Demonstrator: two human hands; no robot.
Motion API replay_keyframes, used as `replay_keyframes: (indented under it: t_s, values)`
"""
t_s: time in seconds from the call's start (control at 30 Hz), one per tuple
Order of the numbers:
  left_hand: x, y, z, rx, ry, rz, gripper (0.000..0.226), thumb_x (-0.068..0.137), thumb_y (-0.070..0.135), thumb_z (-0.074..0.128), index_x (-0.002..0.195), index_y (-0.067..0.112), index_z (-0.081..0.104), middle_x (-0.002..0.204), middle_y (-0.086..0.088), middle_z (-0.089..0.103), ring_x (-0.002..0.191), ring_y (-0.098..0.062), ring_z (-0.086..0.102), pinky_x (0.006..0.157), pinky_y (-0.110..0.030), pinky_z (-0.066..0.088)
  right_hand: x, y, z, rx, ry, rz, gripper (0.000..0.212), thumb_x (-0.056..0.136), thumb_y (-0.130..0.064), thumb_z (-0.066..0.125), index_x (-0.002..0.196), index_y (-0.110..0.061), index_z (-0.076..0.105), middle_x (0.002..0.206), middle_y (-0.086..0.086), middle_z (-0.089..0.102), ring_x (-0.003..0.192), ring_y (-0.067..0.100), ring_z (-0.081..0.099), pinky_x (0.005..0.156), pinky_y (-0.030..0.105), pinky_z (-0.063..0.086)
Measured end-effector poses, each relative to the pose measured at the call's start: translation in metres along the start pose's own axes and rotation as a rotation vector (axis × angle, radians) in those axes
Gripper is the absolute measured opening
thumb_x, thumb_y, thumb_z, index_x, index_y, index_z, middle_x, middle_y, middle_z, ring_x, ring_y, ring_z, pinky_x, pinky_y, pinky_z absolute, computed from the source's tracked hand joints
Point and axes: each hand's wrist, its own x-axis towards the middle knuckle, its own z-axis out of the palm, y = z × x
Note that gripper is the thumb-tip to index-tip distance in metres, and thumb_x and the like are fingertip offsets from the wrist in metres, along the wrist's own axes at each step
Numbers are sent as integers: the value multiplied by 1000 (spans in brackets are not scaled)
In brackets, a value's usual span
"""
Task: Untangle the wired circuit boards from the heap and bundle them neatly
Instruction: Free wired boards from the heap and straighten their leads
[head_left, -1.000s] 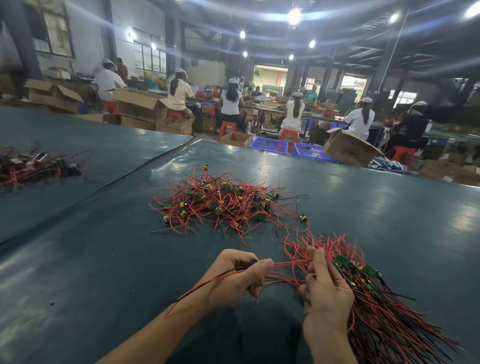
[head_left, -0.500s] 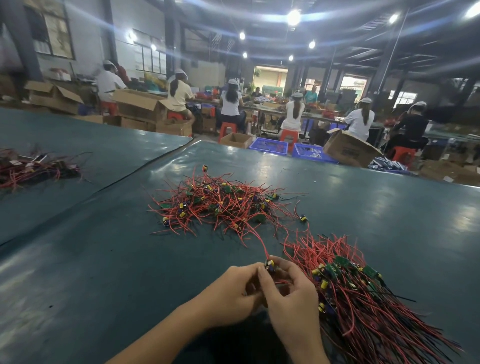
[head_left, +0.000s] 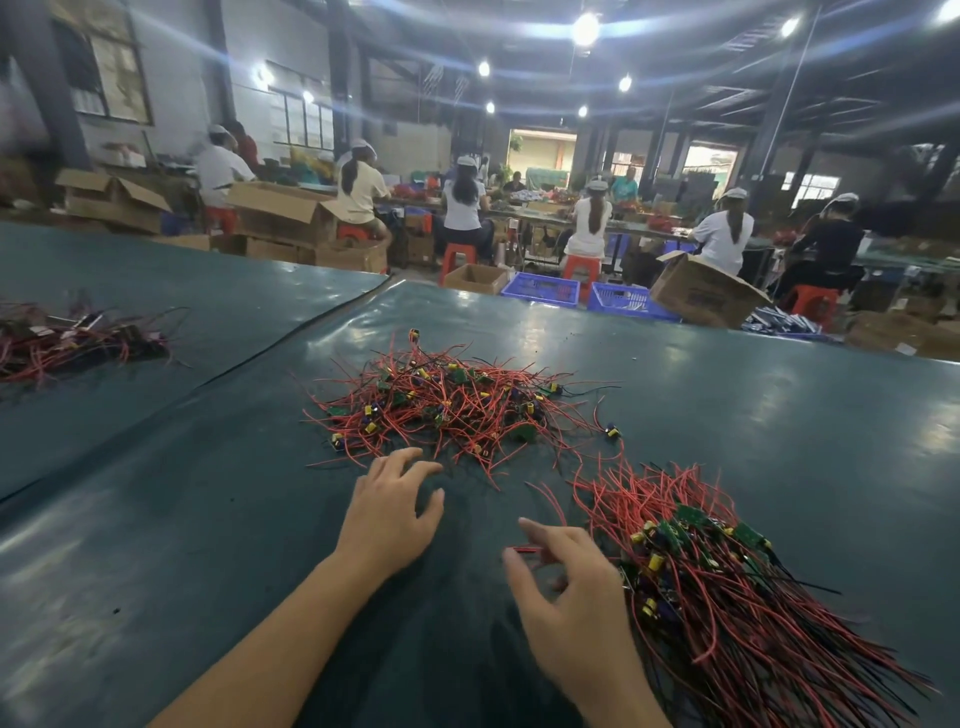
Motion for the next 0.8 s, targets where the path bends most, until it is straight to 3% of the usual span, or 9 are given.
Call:
replay_keyframes:
  t_s: [0.13, 0.23, 0.4, 0.5, 0.6, 0.7, 0.8]
  values:
    - [16, 0, 14, 129, -109, 119, 49, 96, 45, 44, 141, 27, 44, 156, 1, 28, 142, -19, 22, 114, -40, 19, 1, 3, 13, 8, -83, 13, 32, 88, -27, 69, 120, -21, 67, 102, -20, 59, 96, 1, 59, 88, 15, 45]
    - [29, 3, 17, 134, -138, 190, 50, 95, 45, 44, 142, 30, 43, 157, 2, 26, 144, -17, 20, 114, -40, 19, 5, 14, 10, -45, -68, 71, 35, 90, -25, 66, 124, -16, 65, 109, -10, 60, 106, 7, 57, 95, 16, 41]
    - [46, 7, 25, 152, -322, 226, 53, 97, 44, 40, 148, 37, 29, 163, 6, 5, 146, -17, 13, 115, -49, 17, 8, 21, 5, -74, -68, 124, 36, 93, -29, 62, 127, -19, 62, 111, -12, 54, 114, 10, 52, 96, 17, 36]
    - [51, 9, 27, 121, -295, 199, 49, 95, 42, 42, 143, 34, 38, 157, 5, 28, 141, -19, 27, 112, -46, 21, 9, 23, 7, -82, -63, 118, 35, 93, -30, 63, 126, -19, 63, 113, -11, 57, 113, 9, 53, 93, 13, 34]
    - [51, 9, 24, 2, -178, 226, 33, 93, 29, 52, 125, 24, 58, 129, 5, 58, 121, -19, 47, 102, -37, 33, 10, 23, 7, -84, -74, 119, 36, 93, -31, 62, 128, -20, 62, 116, -10, 57, 114, 8, 52, 93, 12, 34]
    - [47, 8, 22, -94, -137, 278, 20, 92, 20, 58, 110, 16, 65, 108, 0, 65, 104, -21, 54, 94, -32, 41, 10, 24, 7, -81, -76, 123, 37, 93, -32, 61, 128, -20, 61, 114, -12, 56, 116, 9, 51, 94, 14, 34]
    - [42, 8, 21, -167, -62, 307, 19, 96, 14, 57, 108, 6, 69, 104, -6, 67, 100, -23, 59, 92, -33, 46, 9, 25, 6, -77, -71, 123, 36, 93, -32, 62, 127, -19, 62, 110, -13, 54, 115, 9, 51, 94, 14, 34]
